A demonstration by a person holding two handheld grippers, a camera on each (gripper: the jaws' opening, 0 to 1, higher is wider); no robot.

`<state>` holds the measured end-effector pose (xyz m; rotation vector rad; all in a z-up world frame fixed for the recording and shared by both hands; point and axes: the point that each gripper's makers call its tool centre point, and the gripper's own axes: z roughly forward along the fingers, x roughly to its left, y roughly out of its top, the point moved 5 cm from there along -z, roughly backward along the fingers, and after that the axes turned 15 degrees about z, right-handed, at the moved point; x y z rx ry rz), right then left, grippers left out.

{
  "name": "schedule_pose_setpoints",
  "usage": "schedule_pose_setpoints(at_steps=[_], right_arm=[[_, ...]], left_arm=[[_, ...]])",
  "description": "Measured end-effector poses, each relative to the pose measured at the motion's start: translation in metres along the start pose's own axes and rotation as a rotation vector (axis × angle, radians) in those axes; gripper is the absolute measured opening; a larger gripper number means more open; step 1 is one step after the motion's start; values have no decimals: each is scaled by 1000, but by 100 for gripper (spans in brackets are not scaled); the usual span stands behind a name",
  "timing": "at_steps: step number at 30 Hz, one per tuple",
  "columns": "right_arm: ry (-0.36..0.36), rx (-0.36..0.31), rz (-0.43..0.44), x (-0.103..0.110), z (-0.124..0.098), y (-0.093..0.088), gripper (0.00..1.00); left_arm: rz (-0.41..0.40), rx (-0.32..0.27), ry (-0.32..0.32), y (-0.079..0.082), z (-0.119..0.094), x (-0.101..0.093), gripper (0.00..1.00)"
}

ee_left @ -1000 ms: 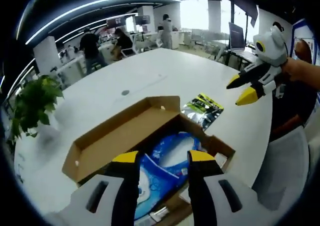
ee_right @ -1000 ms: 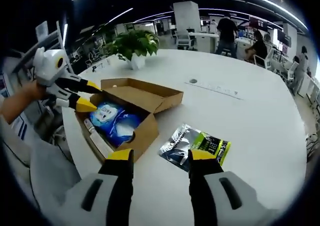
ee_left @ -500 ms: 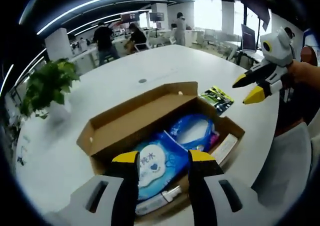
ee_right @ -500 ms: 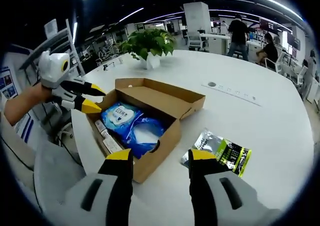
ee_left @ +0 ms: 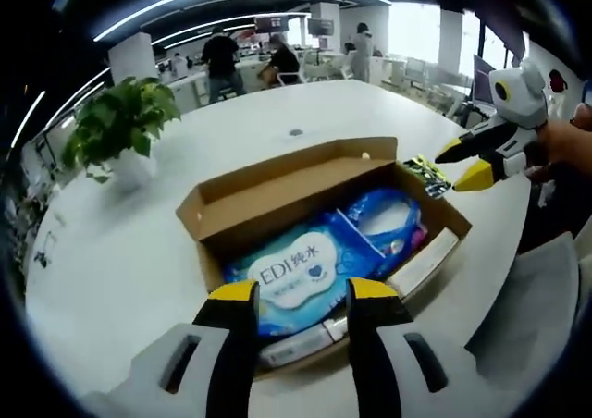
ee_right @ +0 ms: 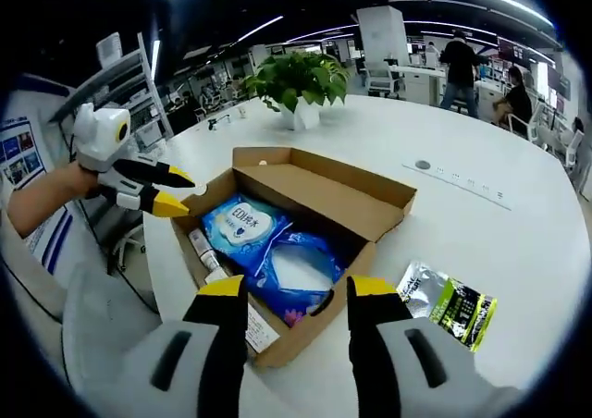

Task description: Operate the shoe box by opening the lid, removing the specified soft item, and placing it in the target area until the item is outside and the box remains undamaged.

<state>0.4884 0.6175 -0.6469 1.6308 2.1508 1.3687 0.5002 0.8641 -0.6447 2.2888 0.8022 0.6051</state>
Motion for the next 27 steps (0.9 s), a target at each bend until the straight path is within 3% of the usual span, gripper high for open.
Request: schedule_pose_setpoints(at_steps=[17,27], right_arm=[[55,39,-44,19,45,2,39],[69,63,-67,26,76,4,37]], left_arm=[[-127,75,81,-43,-8,28,32],[-188,118,97,-64,-2,34,19]])
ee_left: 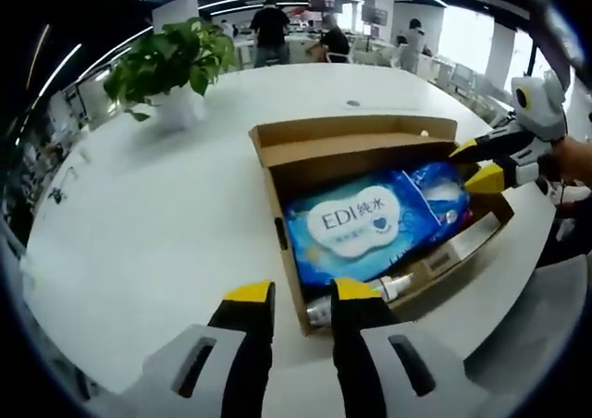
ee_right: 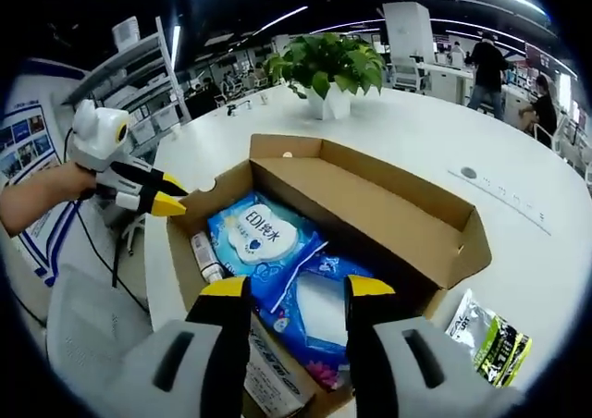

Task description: Operate the shoe box by opening the lid, removing the specified soft item, and placing it in the target area until the item is outside and the box remains undamaged.

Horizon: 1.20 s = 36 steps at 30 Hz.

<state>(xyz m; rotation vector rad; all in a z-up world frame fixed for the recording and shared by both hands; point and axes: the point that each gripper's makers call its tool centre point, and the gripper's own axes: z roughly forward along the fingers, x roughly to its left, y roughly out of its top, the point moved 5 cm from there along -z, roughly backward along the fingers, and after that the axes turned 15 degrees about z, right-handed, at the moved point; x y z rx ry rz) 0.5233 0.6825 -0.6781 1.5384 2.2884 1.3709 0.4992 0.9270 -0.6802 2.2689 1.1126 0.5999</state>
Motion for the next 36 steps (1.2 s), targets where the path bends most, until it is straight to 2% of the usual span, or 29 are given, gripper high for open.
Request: schedule_pose_setpoints(at_steps=[5,11,29,36], right_arm=[[9,15,-2,1,15,1,36],[17,34,-10,2,31,1,34],[8,112,33,2,65,-5,27],[-27,140,105,-4,74,-7,22]], left_arm=[[-25,23,3,-8,2,3,10],[-65,13,-29,-7,4,-1,4],[-74,15,-23,-7,5,-2,3],[-87,9,-21,-7,5,-2,3]])
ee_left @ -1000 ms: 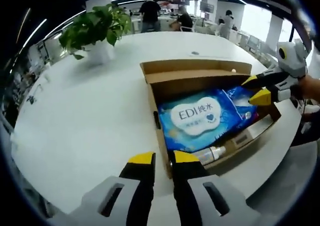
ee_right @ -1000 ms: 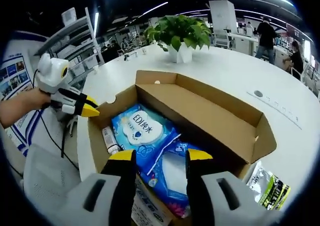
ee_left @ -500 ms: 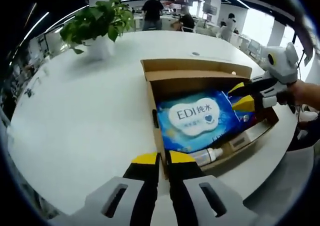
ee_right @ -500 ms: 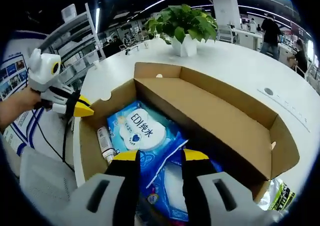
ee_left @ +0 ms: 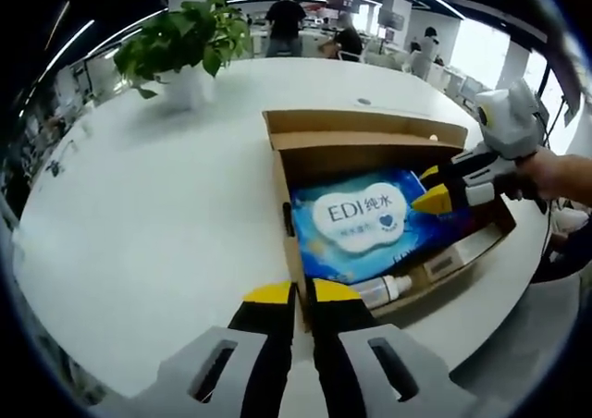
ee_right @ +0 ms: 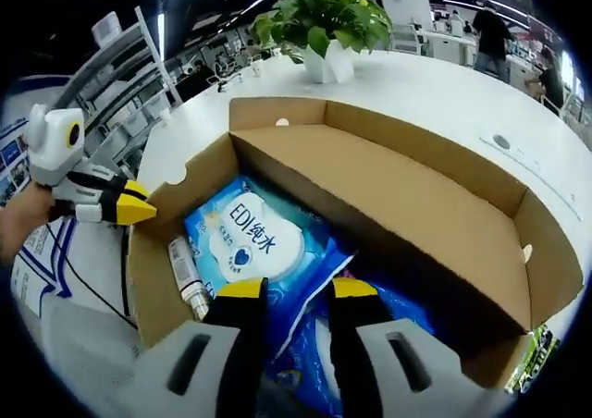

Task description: Operate the shoe box by opening the lid, removing the specified soft item, and placing it in the target area until the item is outside and the box remains undamaged.

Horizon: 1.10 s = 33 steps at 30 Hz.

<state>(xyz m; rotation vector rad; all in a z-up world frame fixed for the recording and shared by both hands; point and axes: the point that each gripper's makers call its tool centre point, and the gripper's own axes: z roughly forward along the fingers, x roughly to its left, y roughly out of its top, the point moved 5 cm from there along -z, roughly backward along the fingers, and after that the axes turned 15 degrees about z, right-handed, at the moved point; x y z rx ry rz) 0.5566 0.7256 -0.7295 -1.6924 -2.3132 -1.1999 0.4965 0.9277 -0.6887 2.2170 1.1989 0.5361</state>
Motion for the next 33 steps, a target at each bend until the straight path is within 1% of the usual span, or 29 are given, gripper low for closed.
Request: schedule_pose_setpoints(at_steps=[4,5,6,7,8,9,10,13,23,29,33], right_arm=[[-13,2,-9,2,-1,1,18],[-34,-15,-26,0,-2,3,13],[-57,-26,-58,-3,-4,6,4],[1,-22,14,7,-2,4,4],[-2,-17,29,7,-2,4,3],[-32,-14,-18,4,-3,4,3],[-31,-10,-24,4,-3,3,2],[-27,-16,-27,6,-5,4,0],[-36,-33,-7,4,-20,8,0],[-40,-45,-4,1,-30,7,0],[-38,-57,13,-1,-37,7,0]], left_arm=[[-4,-2,2,0,-1,-2,3],[-4,-2,3,0,-2,-2,3],[-2,-1,3,1,-2,-2,3],[0,-1,3,1,-2,-2,3],[0,0,4,1,-2,-2,3],[1,1,4,1,-2,-2,3],[3,2,5,1,-3,-3,3],[5,3,6,1,-3,-3,3],[15,15,2,2,-4,-3,3],[20,32,-4,3,-2,-2,3],[38,45,-5,3,-1,-1,3]])
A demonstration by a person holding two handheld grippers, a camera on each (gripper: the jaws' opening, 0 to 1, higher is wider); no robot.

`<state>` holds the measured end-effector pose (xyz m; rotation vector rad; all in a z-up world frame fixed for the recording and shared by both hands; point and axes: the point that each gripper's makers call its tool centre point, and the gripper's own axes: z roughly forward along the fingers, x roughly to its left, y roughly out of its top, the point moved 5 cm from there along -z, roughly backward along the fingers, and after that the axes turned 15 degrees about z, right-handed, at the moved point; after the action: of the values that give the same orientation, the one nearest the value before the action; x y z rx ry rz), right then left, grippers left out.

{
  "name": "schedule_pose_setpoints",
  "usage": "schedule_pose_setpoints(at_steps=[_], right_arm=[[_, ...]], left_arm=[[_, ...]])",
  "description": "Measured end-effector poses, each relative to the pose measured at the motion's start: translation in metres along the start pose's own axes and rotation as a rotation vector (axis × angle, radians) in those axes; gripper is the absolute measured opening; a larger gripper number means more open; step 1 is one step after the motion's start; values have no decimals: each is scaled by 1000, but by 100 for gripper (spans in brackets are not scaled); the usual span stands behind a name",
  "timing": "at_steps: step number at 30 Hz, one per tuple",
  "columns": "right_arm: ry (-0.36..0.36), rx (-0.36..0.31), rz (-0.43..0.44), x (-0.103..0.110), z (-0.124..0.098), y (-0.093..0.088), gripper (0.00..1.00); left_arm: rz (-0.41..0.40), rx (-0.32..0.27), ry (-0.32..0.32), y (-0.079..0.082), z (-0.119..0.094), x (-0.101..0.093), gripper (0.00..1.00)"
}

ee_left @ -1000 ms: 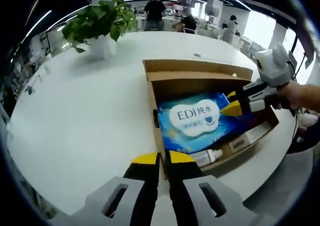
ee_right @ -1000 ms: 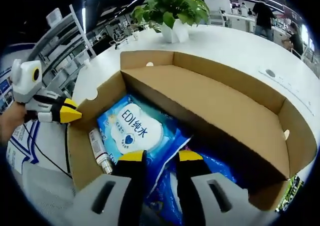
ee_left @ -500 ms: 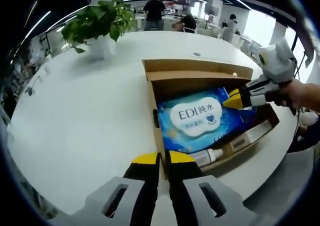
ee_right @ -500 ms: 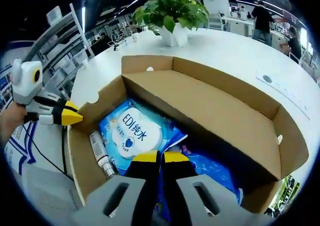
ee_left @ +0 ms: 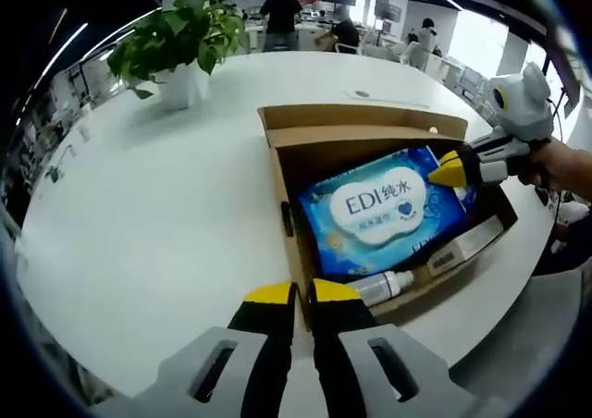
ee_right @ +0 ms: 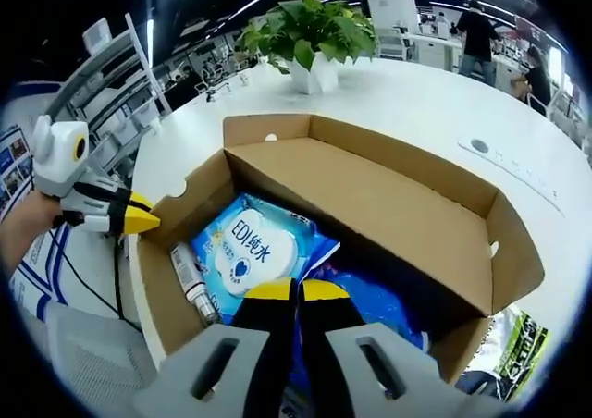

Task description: Operate the shoe box by opening the lid, removing the specified soft item, and placing it in the target area until the item is outside and the box remains undamaged.

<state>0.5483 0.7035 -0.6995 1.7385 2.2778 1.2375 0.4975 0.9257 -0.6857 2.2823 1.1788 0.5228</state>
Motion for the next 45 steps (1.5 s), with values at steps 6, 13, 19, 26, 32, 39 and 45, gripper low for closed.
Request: schedule_pose_setpoints(at_steps=[6,13,19,26,32,39,45], right_arm=[[-12,-6,9,-5,-7,-2,0],[-23,-14,27,-13,-16,-2,0],[-31,-19,35,-18,-22,-4,0],[-41,-26,45,-23,-28,-7,0],[-52,-28,59,-27,-32,-8,0],[-64,-25,46,-29,-33,-10,0],[-67,-22,53,-31,-35,-11,0]], left_arm=[[21,16,-8,1,2,2,4],[46,-7,1,13,-4,5,5],[69,-41,-7,29,-9,2,6],[127,-57,-40,46,1,-11,11],[150,-46,-82,55,16,-23,12],[150,-13,-150,57,39,-36,17],[162,26,-189,56,52,-42,21]])
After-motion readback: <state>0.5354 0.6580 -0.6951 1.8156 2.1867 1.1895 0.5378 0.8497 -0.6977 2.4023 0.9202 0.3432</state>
